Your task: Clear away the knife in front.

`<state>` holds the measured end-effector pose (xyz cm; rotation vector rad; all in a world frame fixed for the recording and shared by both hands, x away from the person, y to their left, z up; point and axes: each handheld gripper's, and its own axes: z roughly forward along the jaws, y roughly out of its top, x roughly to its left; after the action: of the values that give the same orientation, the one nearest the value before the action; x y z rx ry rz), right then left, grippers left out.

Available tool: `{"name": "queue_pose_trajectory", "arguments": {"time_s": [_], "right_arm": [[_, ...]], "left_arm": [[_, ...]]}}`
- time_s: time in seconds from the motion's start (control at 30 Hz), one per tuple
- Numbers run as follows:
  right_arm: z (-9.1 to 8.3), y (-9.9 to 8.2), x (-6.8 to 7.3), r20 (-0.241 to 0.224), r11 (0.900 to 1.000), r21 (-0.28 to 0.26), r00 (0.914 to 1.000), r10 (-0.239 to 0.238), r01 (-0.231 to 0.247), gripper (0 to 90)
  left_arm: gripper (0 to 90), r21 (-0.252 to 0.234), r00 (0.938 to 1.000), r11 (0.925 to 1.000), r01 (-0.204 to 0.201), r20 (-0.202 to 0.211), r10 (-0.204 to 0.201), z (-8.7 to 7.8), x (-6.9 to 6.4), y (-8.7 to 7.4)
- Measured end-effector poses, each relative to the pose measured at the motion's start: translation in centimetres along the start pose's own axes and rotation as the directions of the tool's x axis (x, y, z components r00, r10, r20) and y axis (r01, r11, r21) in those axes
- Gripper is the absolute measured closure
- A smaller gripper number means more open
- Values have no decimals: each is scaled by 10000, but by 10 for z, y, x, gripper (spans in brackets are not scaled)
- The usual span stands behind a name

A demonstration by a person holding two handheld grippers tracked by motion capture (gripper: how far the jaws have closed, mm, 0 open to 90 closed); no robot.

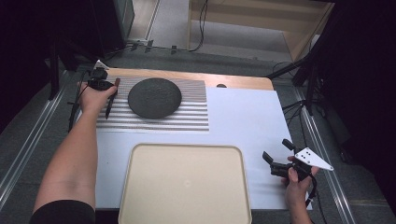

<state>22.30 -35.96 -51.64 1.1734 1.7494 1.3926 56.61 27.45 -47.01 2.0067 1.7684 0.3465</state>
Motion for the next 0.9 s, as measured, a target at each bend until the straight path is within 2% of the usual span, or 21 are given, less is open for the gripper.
{"name": "queue_pose_trajectory", "arguments": {"time_s": [0.13, 0.27, 0.4, 0.7, 0.73, 0.83, 0.9], "right_arm": [[0, 0, 0, -1, 10000, 7, 10000, -2, 2, 1], [1, 0, 0, 12, 10000, 43, 10000, 3, -3, 2], [0, 0, 0, 29, 10000, 54, 10000, 18, -19, 1], [0, 0, 0, 59, 10000, 67, 10000, 32, -33, 1], [1, 0, 0, 57, 10000, 67, 10000, 34, -34, 2], [1, 0, 0, 56, 10000, 76, 10000, -5, 5, 1], [1, 0, 0, 57, 10000, 78, 10000, -4, 4, 1]], "left_arm": [[750, -17, 9998, 10000, 68, -176, -69, 1, -1, 0], [756, 65, 9991, 9991, 409, -102, -408, 1, 0, 1], [755, 58, 9998, 9998, 196, -65, -196, 1, 1, 0], [759, 35, 9970, 9996, -274, -720, 276, 3, -9, -1], [763, 36, 9960, 9991, -431, -780, 432, 3, -10, -1], [766, -62, 9945, 9983, -583, -877, 575, 3, -11, -3], [767, -116, 9954, 9986, -520, -813, 509, 3, -10, -3]]}}
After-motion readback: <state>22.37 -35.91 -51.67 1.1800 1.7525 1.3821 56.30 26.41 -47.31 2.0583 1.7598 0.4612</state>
